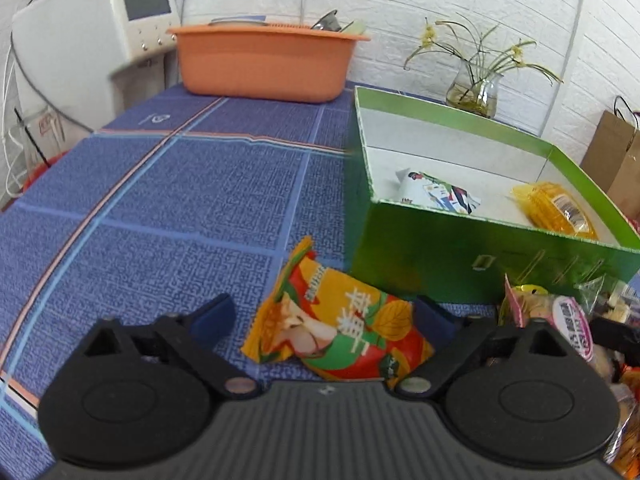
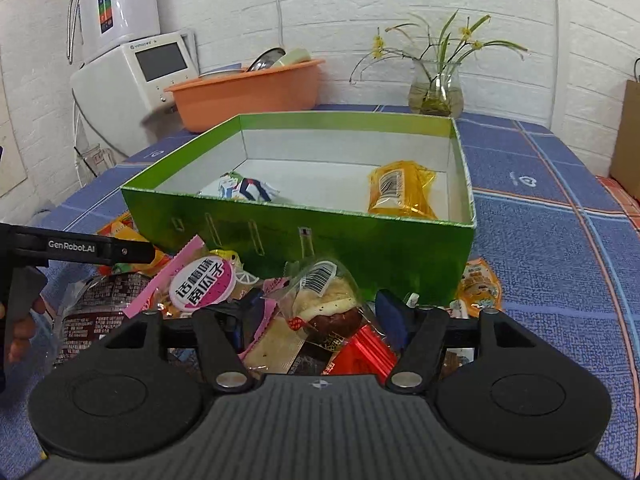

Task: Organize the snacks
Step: 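Grasp the orange-green chip bag with left tool while right tool grasps clear bread bag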

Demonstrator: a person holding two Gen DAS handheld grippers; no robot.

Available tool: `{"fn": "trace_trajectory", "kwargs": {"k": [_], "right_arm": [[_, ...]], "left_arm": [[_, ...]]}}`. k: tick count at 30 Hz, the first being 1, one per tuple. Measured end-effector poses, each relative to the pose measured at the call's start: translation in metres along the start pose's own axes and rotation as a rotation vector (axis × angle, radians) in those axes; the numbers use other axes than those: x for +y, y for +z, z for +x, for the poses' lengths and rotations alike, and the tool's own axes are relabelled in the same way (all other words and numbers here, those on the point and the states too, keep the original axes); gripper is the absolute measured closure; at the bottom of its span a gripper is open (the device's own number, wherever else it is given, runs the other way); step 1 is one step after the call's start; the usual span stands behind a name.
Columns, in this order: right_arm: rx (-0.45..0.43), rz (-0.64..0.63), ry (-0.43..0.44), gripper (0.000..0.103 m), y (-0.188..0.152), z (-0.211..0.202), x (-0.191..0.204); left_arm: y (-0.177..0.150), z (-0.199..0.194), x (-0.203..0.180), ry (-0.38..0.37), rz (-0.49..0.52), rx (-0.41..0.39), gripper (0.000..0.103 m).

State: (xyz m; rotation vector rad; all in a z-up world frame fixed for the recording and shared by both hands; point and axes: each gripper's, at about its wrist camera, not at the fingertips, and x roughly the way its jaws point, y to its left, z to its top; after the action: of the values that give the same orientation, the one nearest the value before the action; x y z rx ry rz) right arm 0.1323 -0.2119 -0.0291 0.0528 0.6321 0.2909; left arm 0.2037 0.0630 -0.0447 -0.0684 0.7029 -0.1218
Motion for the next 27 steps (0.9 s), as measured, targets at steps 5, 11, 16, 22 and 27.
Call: {"fn": "trace_trajectory", "kwargs": {"k": [5, 11, 16, 22, 27], "right_arm": [[-0.022, -0.019, -0.025, 0.03, -0.001, -0.006, 0.002], [-0.106, -0.046, -0.066, 0.033, -0.003, -0.026, 0.009], [-0.19, -0.071, -0.106, 0.034, -0.002, -0.042, 0.016], [-0.228, -0.095, -0.069, 0.034, 0.001, -0.052, 0.024], [-0.231, -0.093, -0.084, 0.034, 0.001, -0.05, 0.023]], "left_arm": [[0.0, -0.01, 0.004, -0.049, -0.003, -0.004, 0.062], [-0.003, -0.031, 0.012, -0.036, -0.024, -0.052, 0.076], [-0.007, -0.048, 0.021, -0.034, -0.05, -0.079, 0.083], [-0.007, -0.049, 0.019, -0.032, -0.022, 0.015, 0.034], [-0.018, -0.045, 0.001, -0.001, 0.148, 0.01, 0.032]]}}
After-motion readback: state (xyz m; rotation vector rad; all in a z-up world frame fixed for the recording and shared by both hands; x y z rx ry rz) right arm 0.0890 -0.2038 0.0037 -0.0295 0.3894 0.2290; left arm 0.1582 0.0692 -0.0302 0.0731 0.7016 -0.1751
